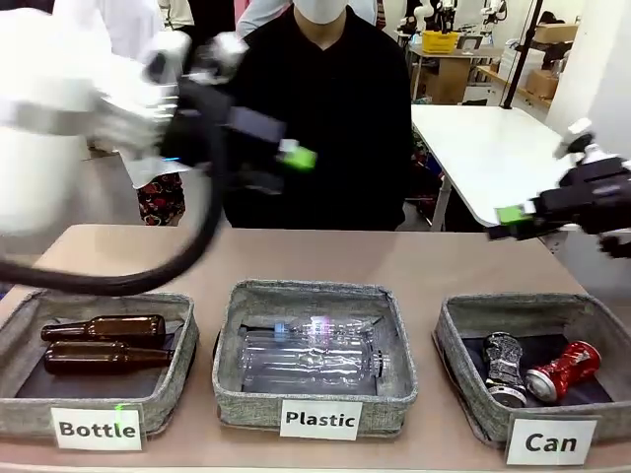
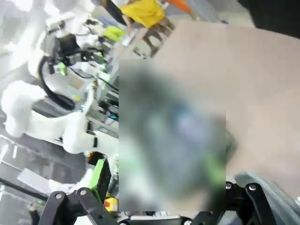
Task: Sort the can waste into the basket.
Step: Pick up the can waste from the table and place it in the right Fabric basket.
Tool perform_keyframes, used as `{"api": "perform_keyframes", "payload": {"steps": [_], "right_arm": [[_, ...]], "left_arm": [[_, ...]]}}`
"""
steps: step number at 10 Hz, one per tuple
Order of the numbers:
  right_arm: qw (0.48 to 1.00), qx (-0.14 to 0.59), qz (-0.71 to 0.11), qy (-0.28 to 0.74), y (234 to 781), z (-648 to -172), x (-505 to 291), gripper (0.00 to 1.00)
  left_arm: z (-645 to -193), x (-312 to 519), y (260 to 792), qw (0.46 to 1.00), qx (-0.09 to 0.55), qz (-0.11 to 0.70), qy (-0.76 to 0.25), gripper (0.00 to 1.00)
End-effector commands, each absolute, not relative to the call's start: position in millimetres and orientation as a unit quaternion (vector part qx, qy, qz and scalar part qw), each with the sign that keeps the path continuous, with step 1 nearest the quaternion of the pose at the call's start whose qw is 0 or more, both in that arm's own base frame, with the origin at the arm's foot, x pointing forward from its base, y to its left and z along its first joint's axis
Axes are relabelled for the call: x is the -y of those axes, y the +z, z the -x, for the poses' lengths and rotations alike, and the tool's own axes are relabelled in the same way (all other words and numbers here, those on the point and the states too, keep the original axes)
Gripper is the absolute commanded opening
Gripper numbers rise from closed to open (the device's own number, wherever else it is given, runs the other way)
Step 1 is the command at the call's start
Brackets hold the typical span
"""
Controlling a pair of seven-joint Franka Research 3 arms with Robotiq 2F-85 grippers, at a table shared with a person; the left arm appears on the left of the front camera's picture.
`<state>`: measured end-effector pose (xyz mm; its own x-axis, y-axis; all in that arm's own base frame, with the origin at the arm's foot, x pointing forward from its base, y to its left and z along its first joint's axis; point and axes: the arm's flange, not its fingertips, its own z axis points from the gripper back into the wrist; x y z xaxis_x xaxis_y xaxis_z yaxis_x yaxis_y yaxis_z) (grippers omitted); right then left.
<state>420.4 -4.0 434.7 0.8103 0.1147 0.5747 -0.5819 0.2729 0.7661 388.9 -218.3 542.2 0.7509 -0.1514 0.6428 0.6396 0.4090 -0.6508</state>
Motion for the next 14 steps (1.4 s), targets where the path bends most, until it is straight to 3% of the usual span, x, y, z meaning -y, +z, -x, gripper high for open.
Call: {"api": "perform_keyframes", "payload": {"steps": [1,3,4,5,6,14], "right_arm": [[0.755,0.157,-0.607,0.194,439.2,-427.9,-2.3,1.00],[0.825,0.084,-0.552,0.090,444.4,-421.1,12.9,1.00],[0.827,0.053,-0.557,0.056,449.7,-413.9,21.9,1.00],[0.790,0.131,-0.582,0.139,423.7,-426.3,0.1,1.00],[0.790,0.131,-0.582,0.139,423.7,-426.3,0.1,1.00],[0.790,0.131,-0.582,0.139,423.7,-426.3,0.1,1.00]], "left_arm": [[-369.5,125.9,512.7,0.835,0.242,0.465,-0.168,1.00],[-359.5,50.2,481.2,0.805,0.290,0.510,-0.088,1.00],[-358.0,21.6,463.6,0.785,0.343,0.514,-0.051,1.00],[-355.2,-5.6,446.7,0.739,0.421,0.526,-0.002,1.00],[-364.9,25.5,477.1,0.815,0.294,0.495,-0.067,1.00],[-364.9,25.5,477.1,0.815,0.294,0.495,-0.067,1.00]]}}
